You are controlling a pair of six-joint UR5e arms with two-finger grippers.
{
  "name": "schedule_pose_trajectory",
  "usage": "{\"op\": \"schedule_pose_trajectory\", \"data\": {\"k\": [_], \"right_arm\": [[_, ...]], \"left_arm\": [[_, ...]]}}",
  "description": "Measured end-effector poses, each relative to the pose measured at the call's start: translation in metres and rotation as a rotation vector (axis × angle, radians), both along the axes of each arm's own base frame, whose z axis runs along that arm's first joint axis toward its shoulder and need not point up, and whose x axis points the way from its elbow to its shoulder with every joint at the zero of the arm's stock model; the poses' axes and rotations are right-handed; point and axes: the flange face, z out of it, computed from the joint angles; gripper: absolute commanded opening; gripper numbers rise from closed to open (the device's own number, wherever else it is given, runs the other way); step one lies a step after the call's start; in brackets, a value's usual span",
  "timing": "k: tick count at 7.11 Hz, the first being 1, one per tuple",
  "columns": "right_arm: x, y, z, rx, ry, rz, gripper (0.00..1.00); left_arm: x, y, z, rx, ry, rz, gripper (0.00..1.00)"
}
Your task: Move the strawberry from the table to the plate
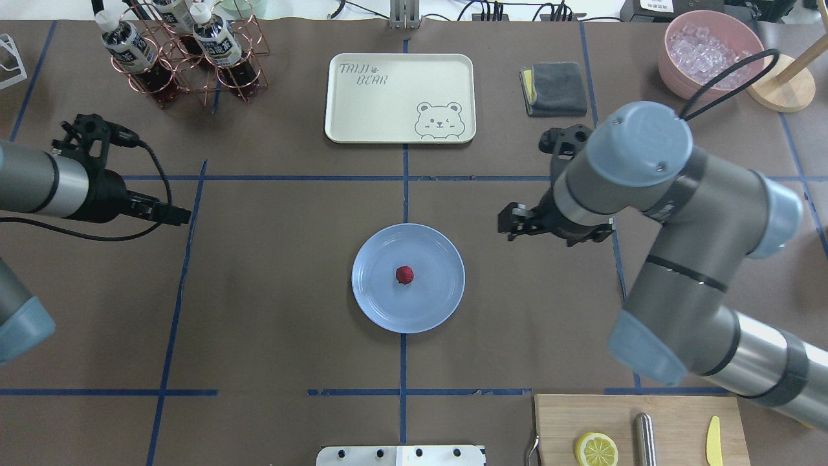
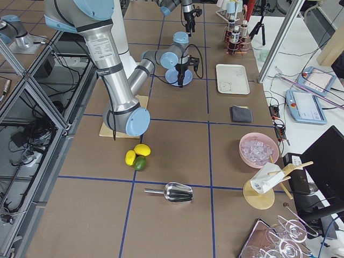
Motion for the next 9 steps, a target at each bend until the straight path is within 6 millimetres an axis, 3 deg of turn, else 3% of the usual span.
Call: {"op": "schedule_pose_trajectory", "data": {"k": [1,3,5,6,8,9], "right_arm": [[0.046,-0.018,0.033,0.021,0.028,-0.032,1.00],[0.146,-0.046,0.097,0.067,0.064,-0.102,1.00],[0.253,-0.060,0.167,0.098,0.087,-0.147,1.00],[0.306,-0.057,0.207,0.102,0.076,-0.173,1.00],[0.399,-0.040,0.284,0.100,-0.009,-0.182,1.00],[0.426,-0.033,0.301,0.119,-0.035,-0.175,1.00]], "left_arm": [[-0.035,-0.006,0.022,0.048,-0.053,0.012,1.00],[-0.123,-0.019,0.066,0.127,-0.127,0.061,1.00],[-0.223,-0.018,0.124,0.169,-0.176,0.097,1.00],[-0.260,-0.006,0.155,0.149,-0.159,0.122,1.00],[-0.293,0.043,0.211,0.045,-0.094,0.155,1.00],[-0.297,0.057,0.223,0.013,-0.087,0.154,1.00]]}}
